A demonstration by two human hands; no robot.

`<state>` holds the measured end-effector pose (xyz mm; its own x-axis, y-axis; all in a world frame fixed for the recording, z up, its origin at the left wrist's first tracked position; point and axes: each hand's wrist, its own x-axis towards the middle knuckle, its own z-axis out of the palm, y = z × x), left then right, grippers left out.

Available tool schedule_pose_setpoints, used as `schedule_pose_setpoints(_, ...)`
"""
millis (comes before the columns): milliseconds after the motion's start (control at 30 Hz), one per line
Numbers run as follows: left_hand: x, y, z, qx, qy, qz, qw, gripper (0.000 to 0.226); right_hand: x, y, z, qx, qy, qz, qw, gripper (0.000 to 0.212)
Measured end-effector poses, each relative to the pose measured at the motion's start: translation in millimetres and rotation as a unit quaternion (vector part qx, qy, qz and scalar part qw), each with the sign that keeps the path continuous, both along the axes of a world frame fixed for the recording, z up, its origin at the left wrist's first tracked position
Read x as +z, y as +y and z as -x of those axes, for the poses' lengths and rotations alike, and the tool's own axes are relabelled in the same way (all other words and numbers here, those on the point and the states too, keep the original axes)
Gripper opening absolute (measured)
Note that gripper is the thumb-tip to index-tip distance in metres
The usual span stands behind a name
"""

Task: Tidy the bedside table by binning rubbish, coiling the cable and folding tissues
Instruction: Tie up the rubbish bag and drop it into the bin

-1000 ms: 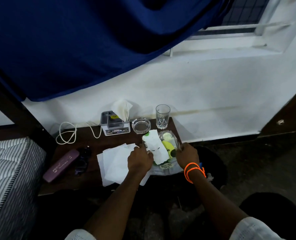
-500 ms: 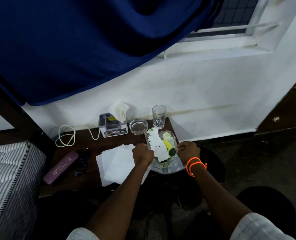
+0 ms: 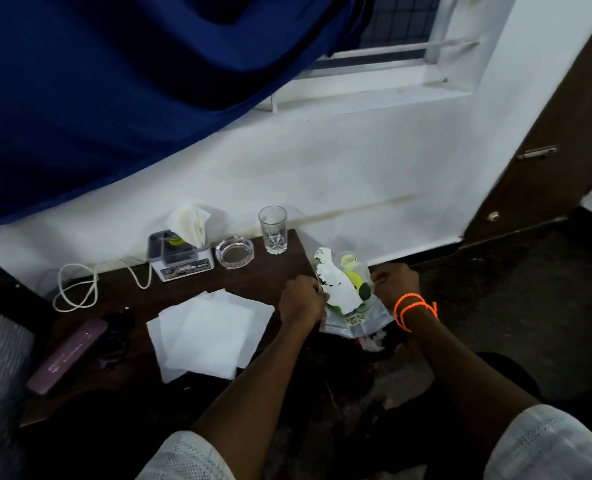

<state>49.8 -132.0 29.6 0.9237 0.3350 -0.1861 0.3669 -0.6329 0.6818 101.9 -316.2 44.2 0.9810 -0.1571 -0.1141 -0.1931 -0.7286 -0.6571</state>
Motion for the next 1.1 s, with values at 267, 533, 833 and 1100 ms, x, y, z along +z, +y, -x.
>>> schedule_pose_setpoints(267, -35, -59, -13, -0.091, 0.055, -0.046, 0.993, 0.034, -24, -47, -1, -0.021, 0.07, 0.039, 0.997, 0.022)
schedule_pose_setpoints(533, -63, -80, -30, -0.119, 0.062, -0.059, 0.989, 0.018, -49, -56, -8, -0.026, 0.087, 0.045, 0.995, 0.024)
schedule_pose_setpoints(833, -75, -86, -53, -0.122, 0.046, -0.055, 0.99, 0.042, -62, -59, -19, -0.04, 0.096, 0.036, 0.994, 0.019)
schedule_pose_setpoints(1100, -50, -66, -42, -0.137, -0.029, -0.035, 0.99, 0.024, -47, -42, -14, -0.021, 0.083, 0.038, 0.996, 0.02)
